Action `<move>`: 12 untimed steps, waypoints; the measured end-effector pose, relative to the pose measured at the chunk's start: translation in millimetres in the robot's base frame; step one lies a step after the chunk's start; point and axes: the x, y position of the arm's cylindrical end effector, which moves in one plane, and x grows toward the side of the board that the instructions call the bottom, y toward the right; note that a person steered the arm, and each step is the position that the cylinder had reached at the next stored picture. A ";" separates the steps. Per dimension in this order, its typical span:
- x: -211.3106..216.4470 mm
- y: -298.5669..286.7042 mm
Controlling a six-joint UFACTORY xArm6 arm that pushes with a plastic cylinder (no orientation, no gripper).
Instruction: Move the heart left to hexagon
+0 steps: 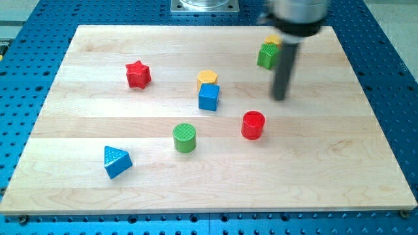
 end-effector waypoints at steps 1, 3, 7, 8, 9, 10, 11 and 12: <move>-79.3 60.9; -104.4 -64.9; -85.8 -205.1; -66.7 -198.8; -86.9 -244.6; -53.2 -262.9; -33.6 -218.5; -46.8 -246.2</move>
